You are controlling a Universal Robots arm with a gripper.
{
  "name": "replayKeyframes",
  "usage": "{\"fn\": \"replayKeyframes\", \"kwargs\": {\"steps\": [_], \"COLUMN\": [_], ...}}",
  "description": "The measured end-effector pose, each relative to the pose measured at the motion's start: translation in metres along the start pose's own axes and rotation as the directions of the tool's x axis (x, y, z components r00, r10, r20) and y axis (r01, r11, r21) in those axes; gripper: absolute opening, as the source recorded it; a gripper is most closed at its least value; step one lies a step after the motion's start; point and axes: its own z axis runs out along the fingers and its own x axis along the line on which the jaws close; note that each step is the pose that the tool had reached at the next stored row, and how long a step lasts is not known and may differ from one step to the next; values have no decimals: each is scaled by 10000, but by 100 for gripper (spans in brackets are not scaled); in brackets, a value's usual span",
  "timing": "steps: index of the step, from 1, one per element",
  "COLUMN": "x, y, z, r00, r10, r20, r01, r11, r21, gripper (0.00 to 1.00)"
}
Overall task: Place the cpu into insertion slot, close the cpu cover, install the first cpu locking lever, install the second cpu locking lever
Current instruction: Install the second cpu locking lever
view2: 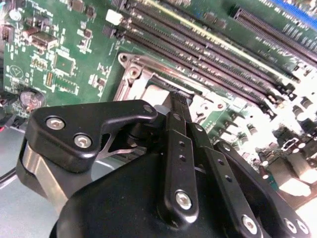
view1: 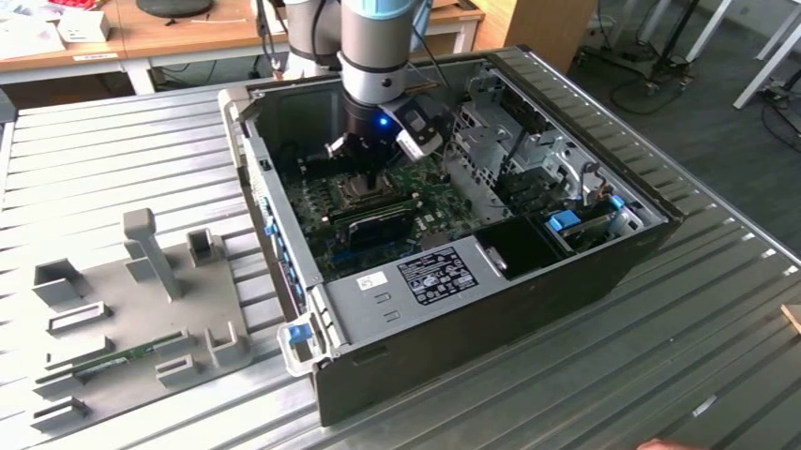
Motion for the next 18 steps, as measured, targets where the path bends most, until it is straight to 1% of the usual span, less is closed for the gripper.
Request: {"fn": "replayKeyframes", "kwargs": {"steps": [8,11,18], "x": [2,-2,-3], "y": [83,93,95], "z": [-64,-129,-148], "r00": [10000,10000,10000], "r10": [0,-1,0], "r20": [-2,-1,-1], "r01": [0,1,0], "r11": [10000,10000,10000], "r21": [4,1,0], "gripper": [10,10,10]}}
